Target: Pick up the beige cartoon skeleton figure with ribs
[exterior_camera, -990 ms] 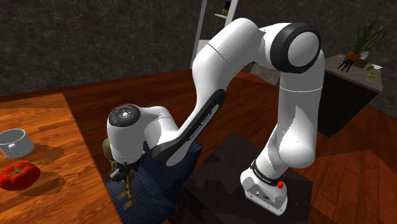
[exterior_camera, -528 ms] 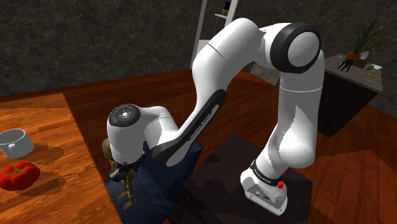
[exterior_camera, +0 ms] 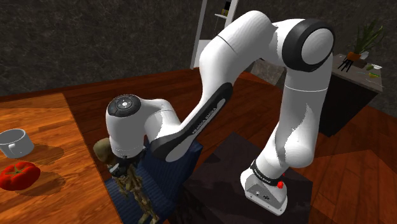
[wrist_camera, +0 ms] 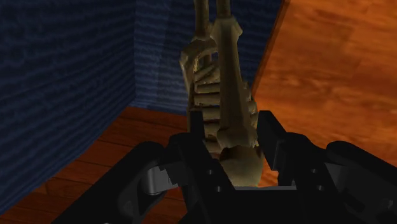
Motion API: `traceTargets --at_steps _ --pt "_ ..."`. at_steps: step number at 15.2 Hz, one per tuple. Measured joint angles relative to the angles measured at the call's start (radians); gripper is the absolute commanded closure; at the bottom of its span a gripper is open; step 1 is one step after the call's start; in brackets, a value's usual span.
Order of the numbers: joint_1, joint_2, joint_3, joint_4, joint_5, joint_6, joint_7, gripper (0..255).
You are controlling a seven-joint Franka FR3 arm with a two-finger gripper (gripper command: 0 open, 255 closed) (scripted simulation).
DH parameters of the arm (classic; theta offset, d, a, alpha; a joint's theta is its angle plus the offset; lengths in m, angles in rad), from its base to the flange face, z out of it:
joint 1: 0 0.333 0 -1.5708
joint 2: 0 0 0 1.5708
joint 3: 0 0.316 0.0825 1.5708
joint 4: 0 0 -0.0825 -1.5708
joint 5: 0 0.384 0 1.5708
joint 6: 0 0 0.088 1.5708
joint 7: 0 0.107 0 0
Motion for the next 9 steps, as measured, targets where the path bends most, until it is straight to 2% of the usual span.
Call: traceTargets --at_steps 9 --pt "-0.041 -0.095 0.055 0.007 0.109 -0.074 -0.083 255"
